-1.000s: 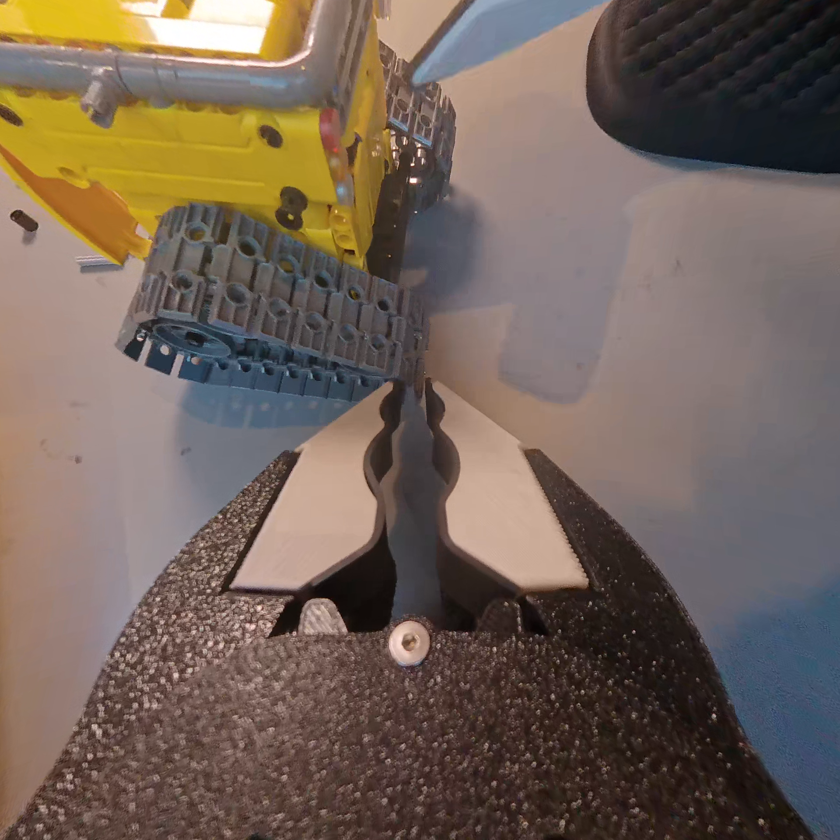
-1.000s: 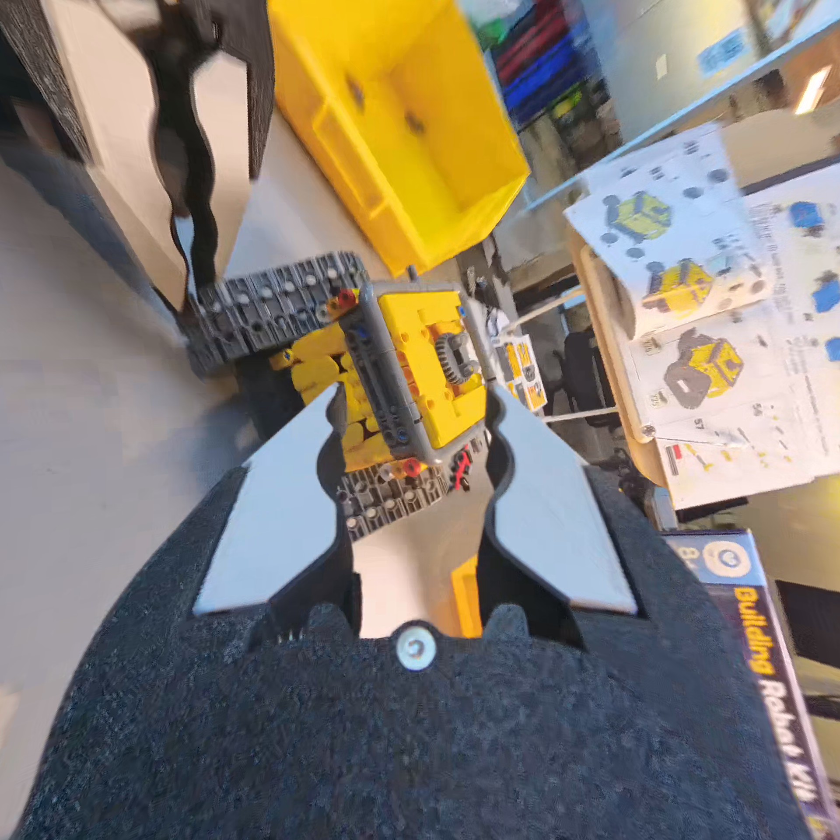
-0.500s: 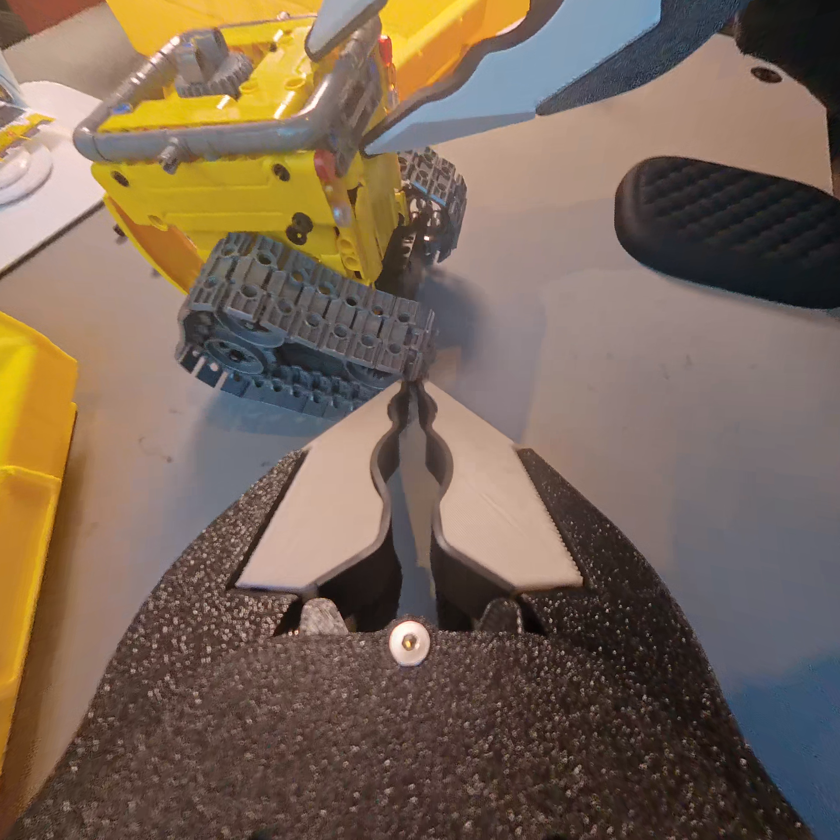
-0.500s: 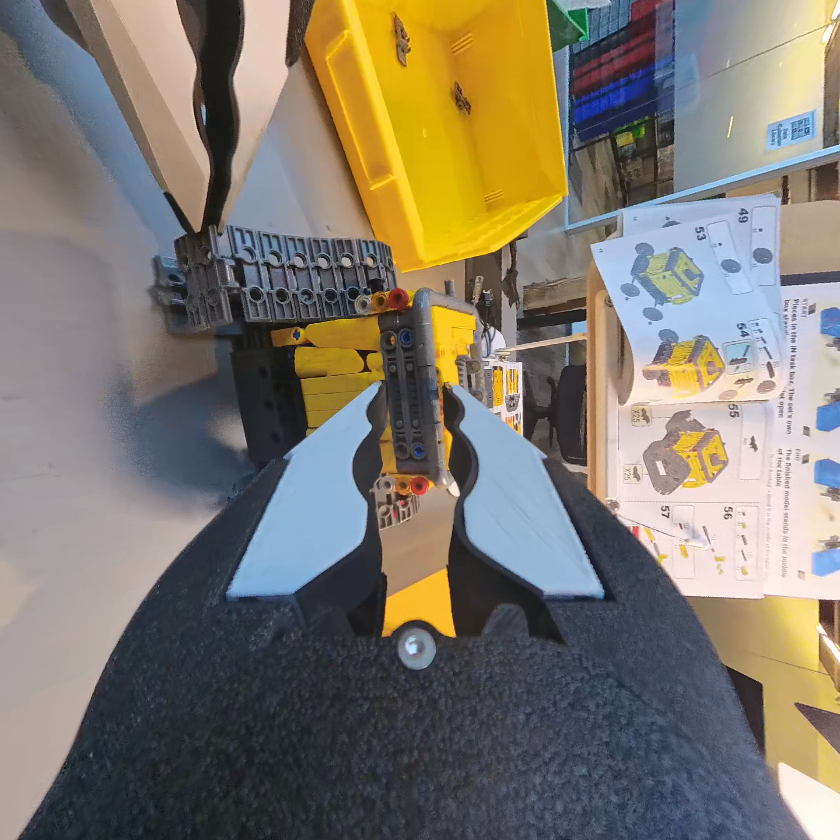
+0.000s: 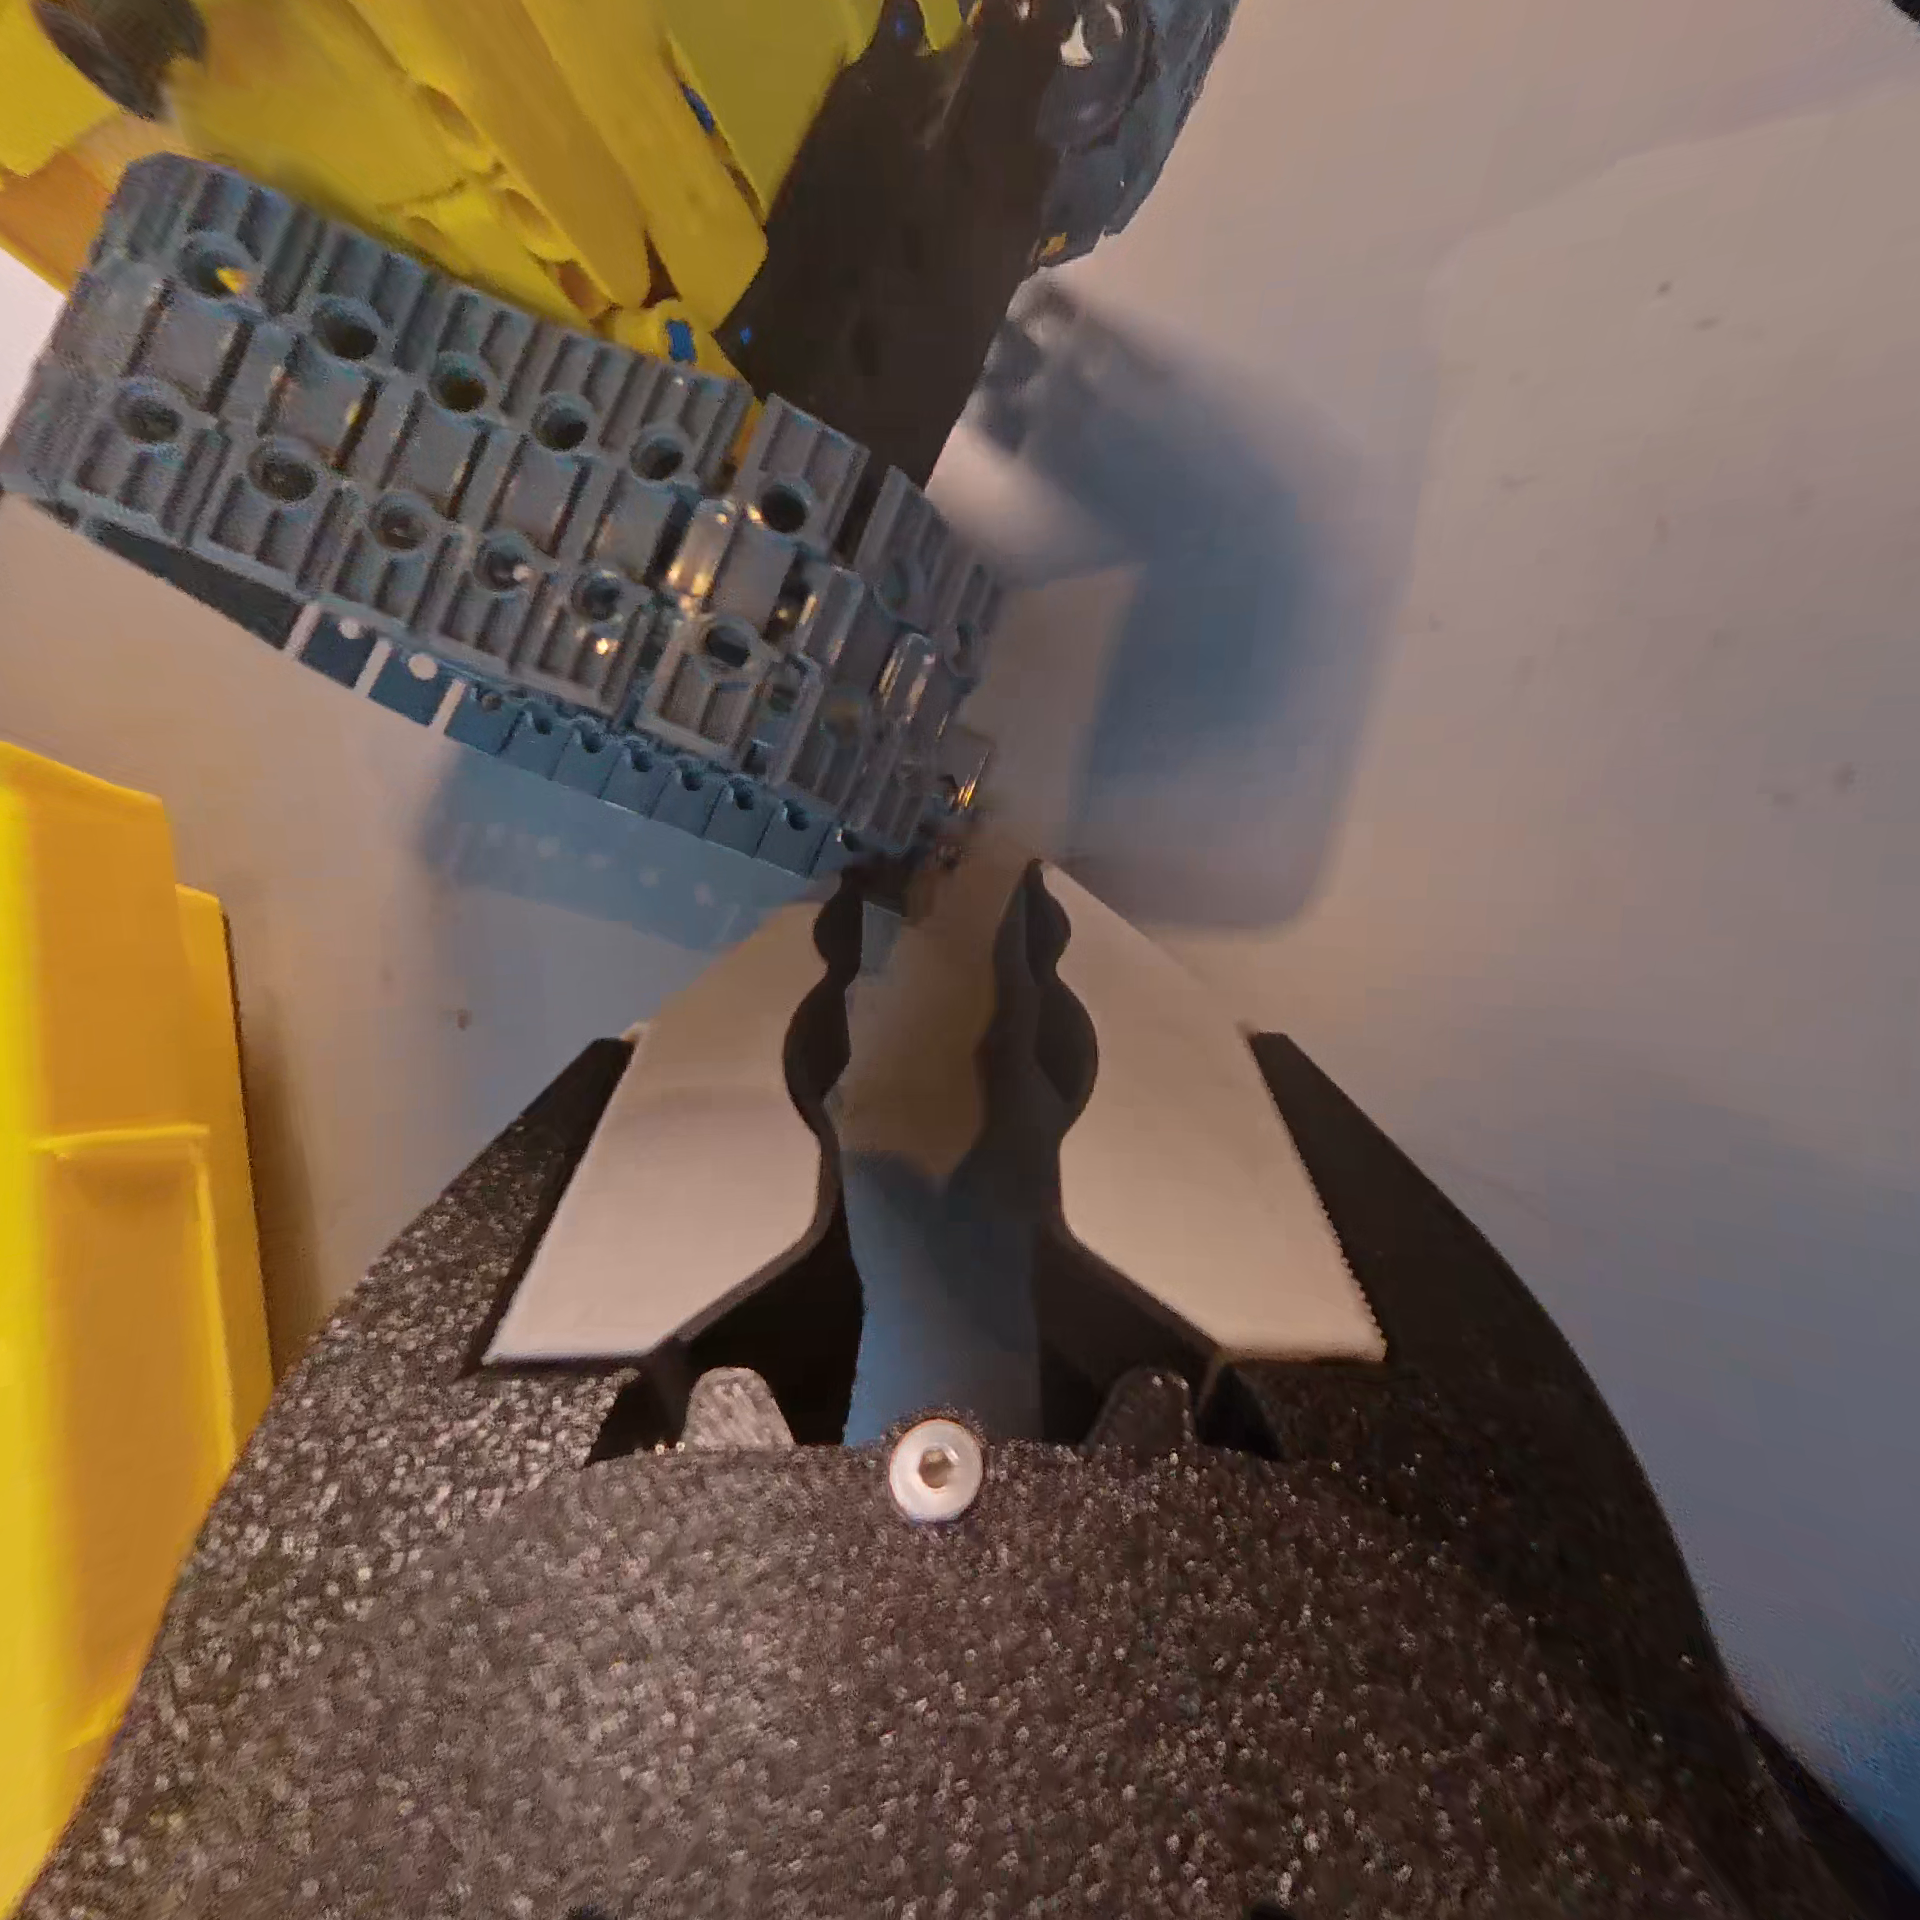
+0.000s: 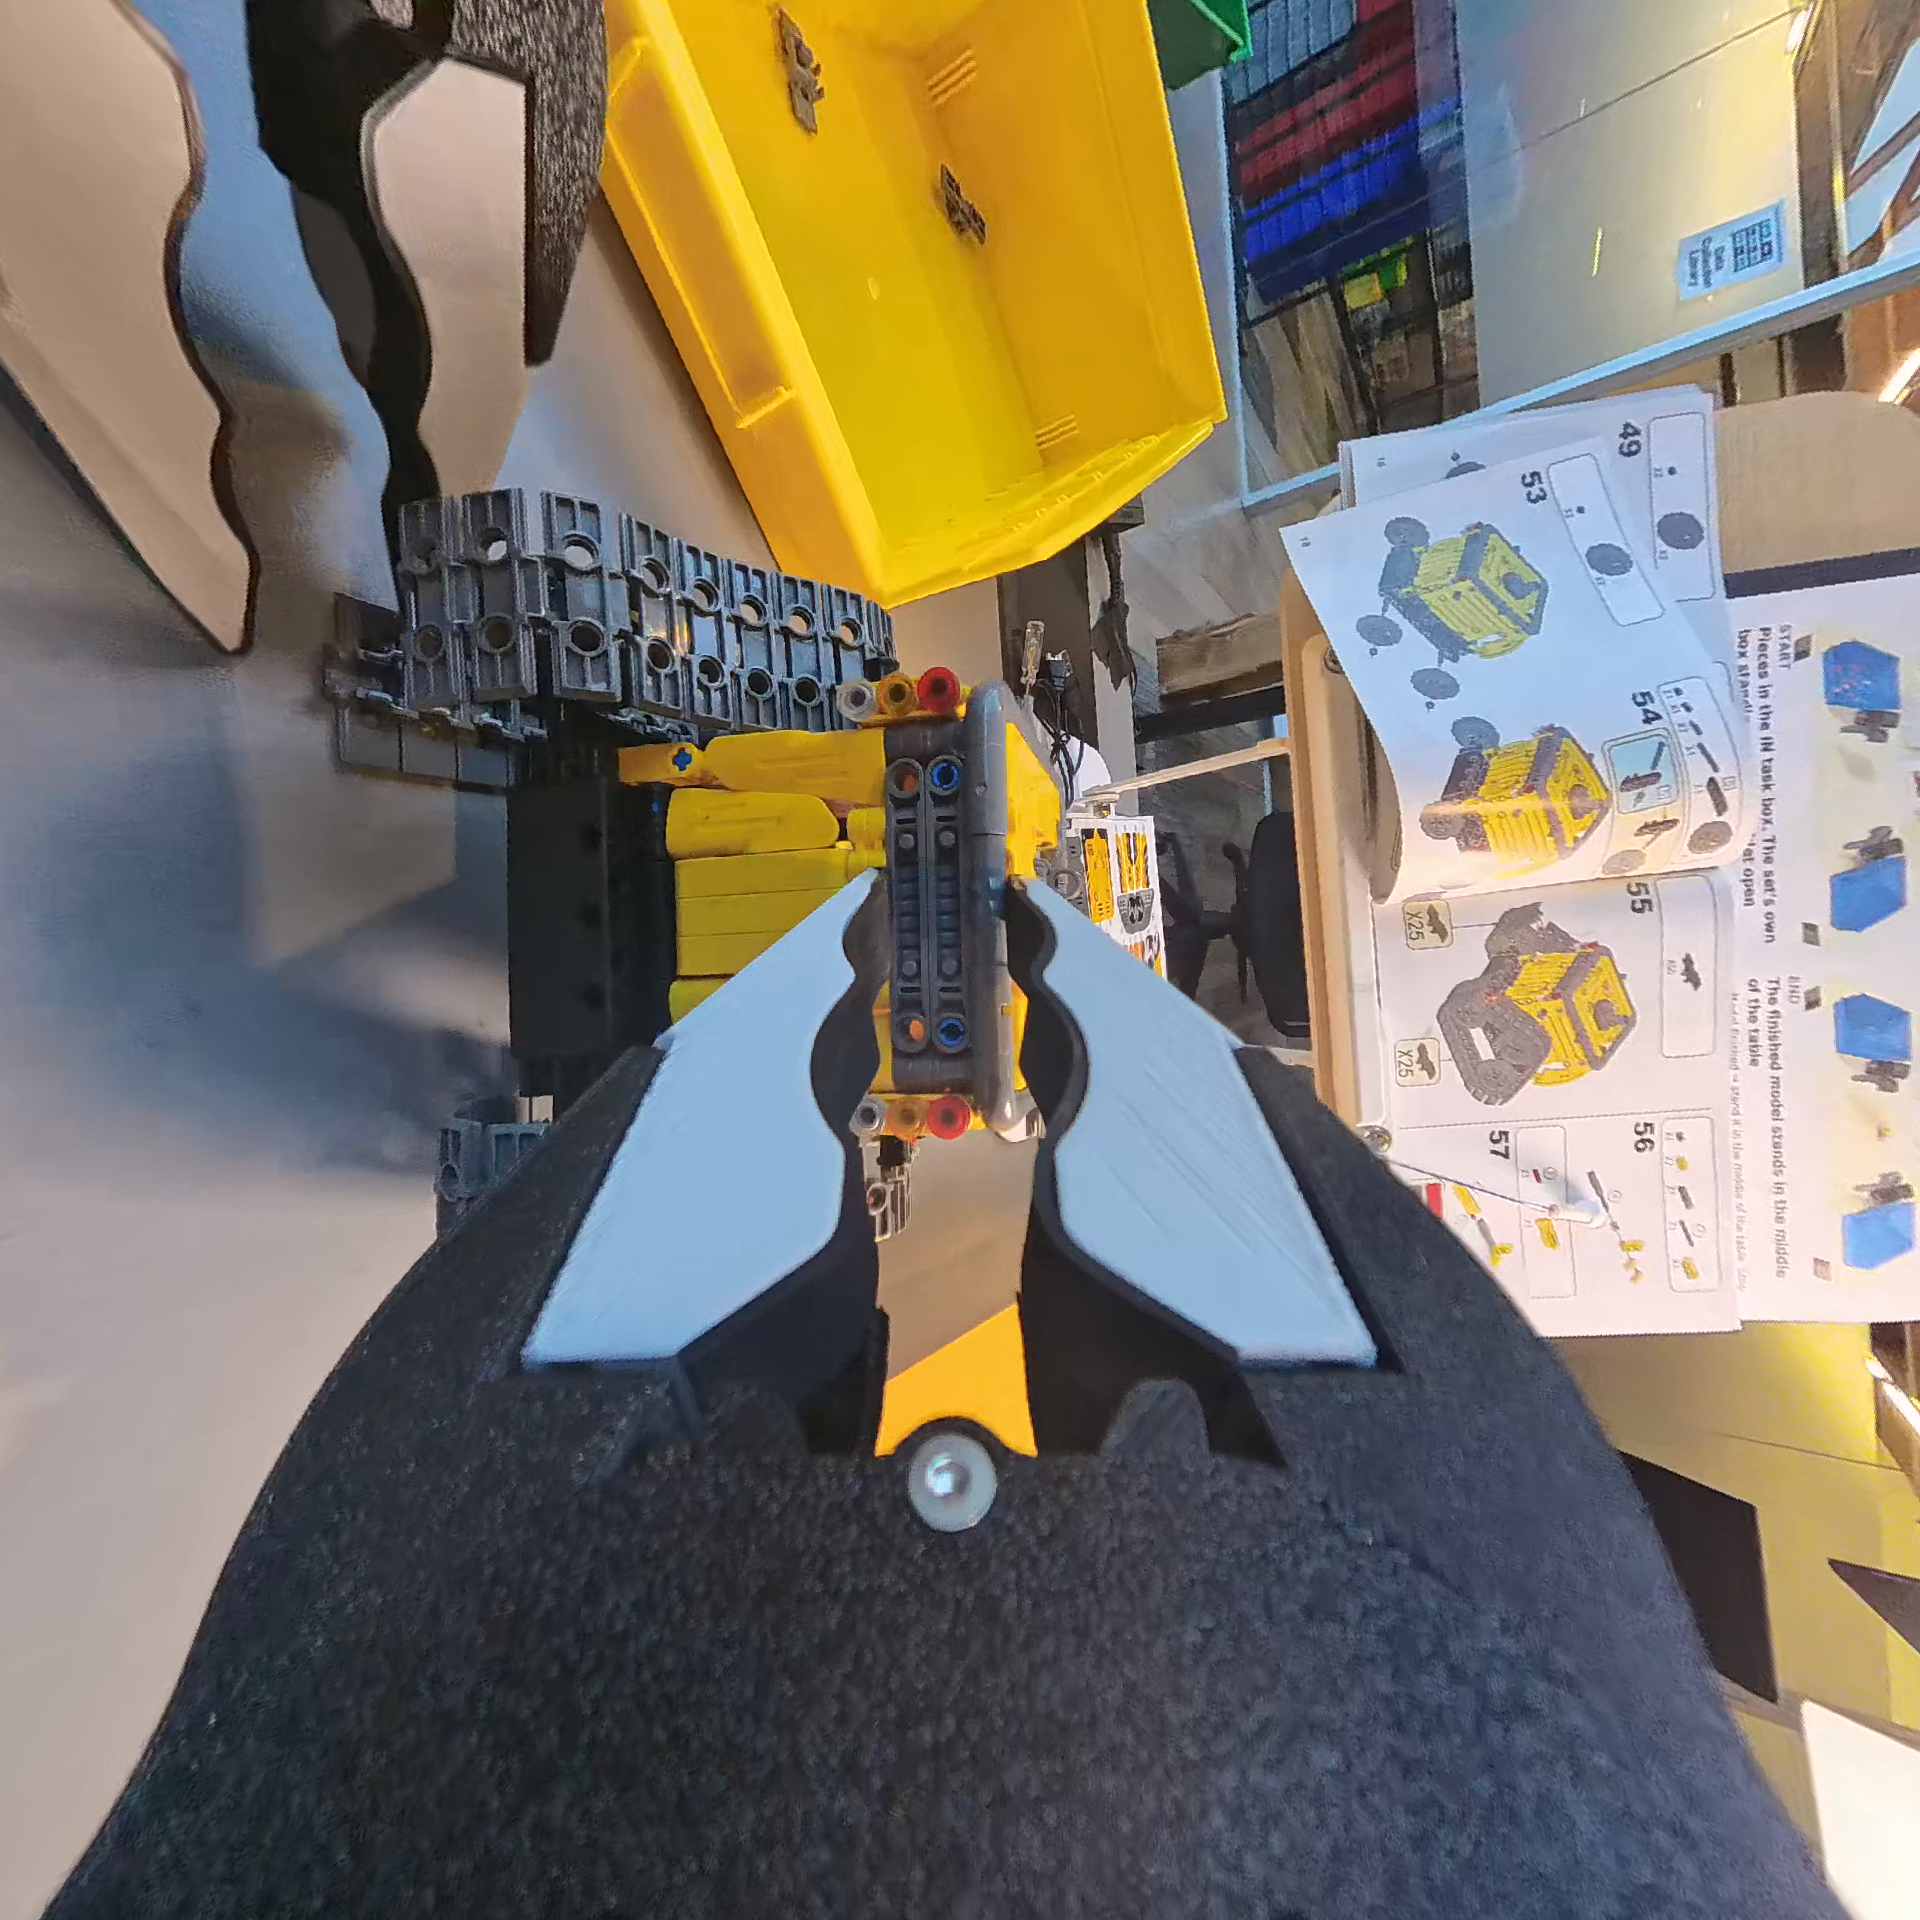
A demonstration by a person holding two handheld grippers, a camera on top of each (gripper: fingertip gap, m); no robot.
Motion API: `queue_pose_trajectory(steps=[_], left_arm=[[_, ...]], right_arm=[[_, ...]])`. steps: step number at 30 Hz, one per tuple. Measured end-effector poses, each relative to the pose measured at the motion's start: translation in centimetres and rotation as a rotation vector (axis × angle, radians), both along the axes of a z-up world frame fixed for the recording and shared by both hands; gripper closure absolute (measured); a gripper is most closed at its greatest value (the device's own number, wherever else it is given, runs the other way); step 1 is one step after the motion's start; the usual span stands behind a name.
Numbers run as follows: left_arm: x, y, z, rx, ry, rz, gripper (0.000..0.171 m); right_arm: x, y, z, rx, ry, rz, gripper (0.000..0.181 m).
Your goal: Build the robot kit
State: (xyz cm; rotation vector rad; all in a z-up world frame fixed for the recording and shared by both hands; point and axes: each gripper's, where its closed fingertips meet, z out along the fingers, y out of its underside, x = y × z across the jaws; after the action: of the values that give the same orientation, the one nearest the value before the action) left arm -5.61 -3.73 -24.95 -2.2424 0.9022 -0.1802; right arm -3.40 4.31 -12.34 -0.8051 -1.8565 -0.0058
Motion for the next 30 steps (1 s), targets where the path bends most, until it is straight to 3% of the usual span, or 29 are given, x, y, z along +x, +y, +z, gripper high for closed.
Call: queue_pose_trajectory(steps=[9,13,23,30], left_arm=[[0.3,0.7,0.0,-0.014,-0.039,-0.028,0.156],[0.5,0.4,-0.1,-0.005,0.014,-0.048,0.157],[2.2,-2.3,0.0,-0.031,-0.020,-0.081,0.156],[2.7,-3.0,0.1,-0.026,-0.035,-0.030,0.156]], right_arm=[[0.2,0.3,0.3,-0.028,0.020,0.006,0.160],[0.0,-0.6,-0.2,0.064,0.041,0.035,0.161],[1.3,-3.6,-2.0,0.311,0.133,0.137,0.161],[2.1,-4.7,-1.9,0.240,0.123,0.101,0.160]])
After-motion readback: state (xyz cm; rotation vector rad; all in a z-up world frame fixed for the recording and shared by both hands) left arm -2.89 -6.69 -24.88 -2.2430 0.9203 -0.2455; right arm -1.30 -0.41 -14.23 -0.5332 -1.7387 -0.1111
